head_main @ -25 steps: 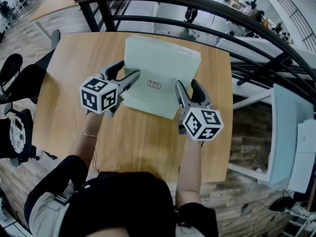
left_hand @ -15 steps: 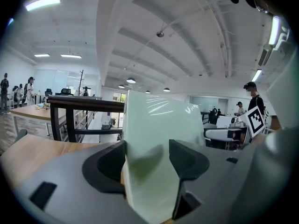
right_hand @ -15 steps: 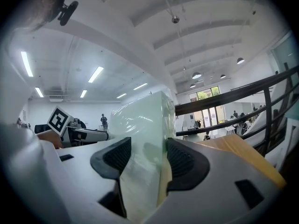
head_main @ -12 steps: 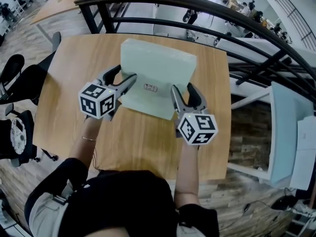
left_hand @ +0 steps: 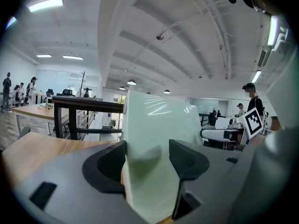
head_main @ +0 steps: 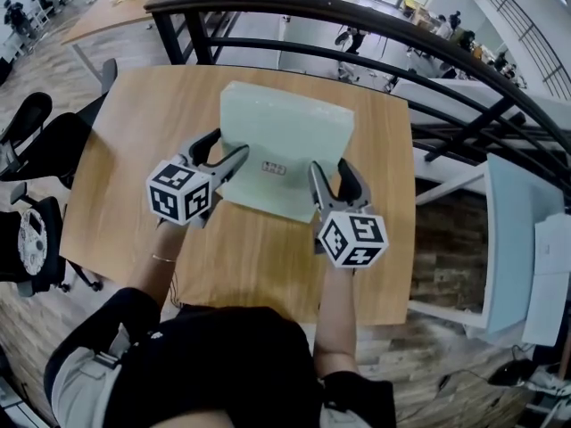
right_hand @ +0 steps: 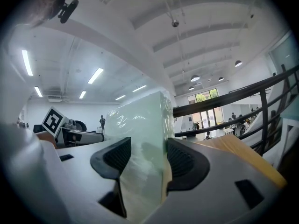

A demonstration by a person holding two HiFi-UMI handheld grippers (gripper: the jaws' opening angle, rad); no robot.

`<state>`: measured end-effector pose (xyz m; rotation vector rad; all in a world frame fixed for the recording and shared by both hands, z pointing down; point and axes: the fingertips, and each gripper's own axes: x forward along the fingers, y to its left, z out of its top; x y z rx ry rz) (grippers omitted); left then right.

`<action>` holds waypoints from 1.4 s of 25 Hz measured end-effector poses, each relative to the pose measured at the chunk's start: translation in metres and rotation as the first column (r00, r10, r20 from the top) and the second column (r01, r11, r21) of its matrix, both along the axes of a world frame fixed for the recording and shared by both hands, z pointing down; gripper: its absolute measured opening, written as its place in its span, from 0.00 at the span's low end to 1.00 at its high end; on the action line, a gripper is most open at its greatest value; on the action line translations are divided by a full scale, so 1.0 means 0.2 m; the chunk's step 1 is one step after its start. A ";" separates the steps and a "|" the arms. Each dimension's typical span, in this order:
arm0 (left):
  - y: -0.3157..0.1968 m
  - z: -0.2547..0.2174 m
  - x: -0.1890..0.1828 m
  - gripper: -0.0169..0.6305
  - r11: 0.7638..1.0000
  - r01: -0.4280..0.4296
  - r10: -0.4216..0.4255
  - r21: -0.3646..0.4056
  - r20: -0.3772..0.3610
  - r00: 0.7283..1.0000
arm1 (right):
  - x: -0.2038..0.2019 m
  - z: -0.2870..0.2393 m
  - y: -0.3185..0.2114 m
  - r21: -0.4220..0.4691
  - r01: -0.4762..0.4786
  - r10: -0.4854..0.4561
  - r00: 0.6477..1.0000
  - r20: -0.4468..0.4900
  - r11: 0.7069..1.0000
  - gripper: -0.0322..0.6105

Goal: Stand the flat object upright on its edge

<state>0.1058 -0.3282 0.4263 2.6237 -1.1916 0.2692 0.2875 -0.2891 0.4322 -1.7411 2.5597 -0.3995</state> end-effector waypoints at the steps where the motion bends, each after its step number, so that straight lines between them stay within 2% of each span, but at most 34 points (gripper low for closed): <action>1: 0.01 0.00 0.00 0.46 1.000 0.001 -0.001 0.002 -0.003 1.000 | 0.00 0.00 0.01 0.007 -0.004 0.004 1.000 0.006 1.000 0.42; 4: 0.05 -0.01 -0.01 0.46 1.000 0.004 -0.004 0.010 -0.007 1.000 | -0.01 -0.01 0.05 0.028 -0.010 0.009 1.000 0.024 1.000 0.42; 9: 0.11 0.00 -0.04 0.46 1.000 0.001 -0.002 0.030 0.027 1.000 | -0.03 -0.01 0.09 0.035 -0.005 0.004 1.000 0.026 0.999 0.42; 17: 0.20 -0.01 -0.05 0.46 0.999 0.008 -0.009 0.031 0.010 1.000 | -0.05 -0.02 0.18 0.034 0.006 -0.006 1.000 -0.001 0.999 0.42; 35: 0.39 0.01 -0.10 0.46 0.999 0.006 -0.007 0.043 0.018 1.000 | -0.09 -0.01 0.36 0.047 0.024 -0.026 0.999 0.030 0.999 0.42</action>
